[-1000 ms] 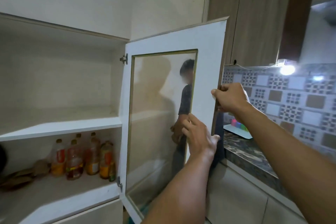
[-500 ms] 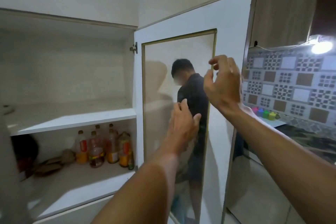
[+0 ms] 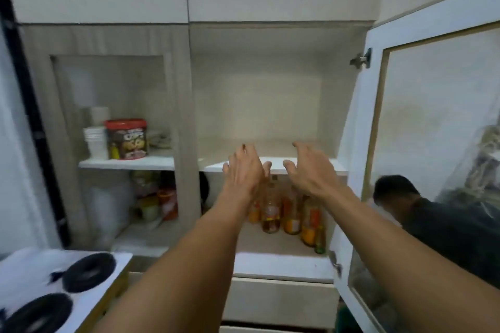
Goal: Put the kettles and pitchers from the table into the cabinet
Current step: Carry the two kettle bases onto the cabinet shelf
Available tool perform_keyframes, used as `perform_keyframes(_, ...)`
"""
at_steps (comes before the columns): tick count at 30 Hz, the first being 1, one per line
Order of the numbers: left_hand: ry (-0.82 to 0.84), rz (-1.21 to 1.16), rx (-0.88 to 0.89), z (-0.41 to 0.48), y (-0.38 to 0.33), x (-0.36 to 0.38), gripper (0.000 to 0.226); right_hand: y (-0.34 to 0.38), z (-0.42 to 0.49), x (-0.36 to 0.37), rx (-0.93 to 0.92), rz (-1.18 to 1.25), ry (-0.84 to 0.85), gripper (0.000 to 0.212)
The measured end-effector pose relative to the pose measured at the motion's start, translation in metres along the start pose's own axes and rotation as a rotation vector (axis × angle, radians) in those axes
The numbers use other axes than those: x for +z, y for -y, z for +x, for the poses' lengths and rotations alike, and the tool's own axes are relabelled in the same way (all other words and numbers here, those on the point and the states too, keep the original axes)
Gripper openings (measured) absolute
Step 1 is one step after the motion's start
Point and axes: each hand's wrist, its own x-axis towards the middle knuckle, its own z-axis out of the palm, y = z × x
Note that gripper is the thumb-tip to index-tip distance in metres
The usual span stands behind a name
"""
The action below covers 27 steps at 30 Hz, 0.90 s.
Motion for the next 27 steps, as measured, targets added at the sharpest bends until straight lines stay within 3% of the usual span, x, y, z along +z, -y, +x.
perform_keyframes(7, -0.066, 0.172, -0.344, -0.007, 0.181, -0.042, 0.054, 0.131, 0.027, 0.152, -0.301, 0.151, 0.246, 0.052)
perform_keyframes(13, -0.157, 0.323, -0.698, -0.031, 0.292, -0.062, 0.059, 0.221, 0.047, 0.262, -0.564, 0.232, 0.476, 0.053)
perform_keyframes(20, -0.265, 0.349, -1.143, -0.061, 0.353, -0.029, 0.07, 0.256, 0.055, 0.37, -0.79, 0.232, 0.74, 0.058)
perform_keyframes(27, -0.276, 0.383, -1.373, -0.081, 0.394, 0.022, 0.077, 0.264, 0.052, 0.465, -0.897, 0.243, 0.918, 0.069)
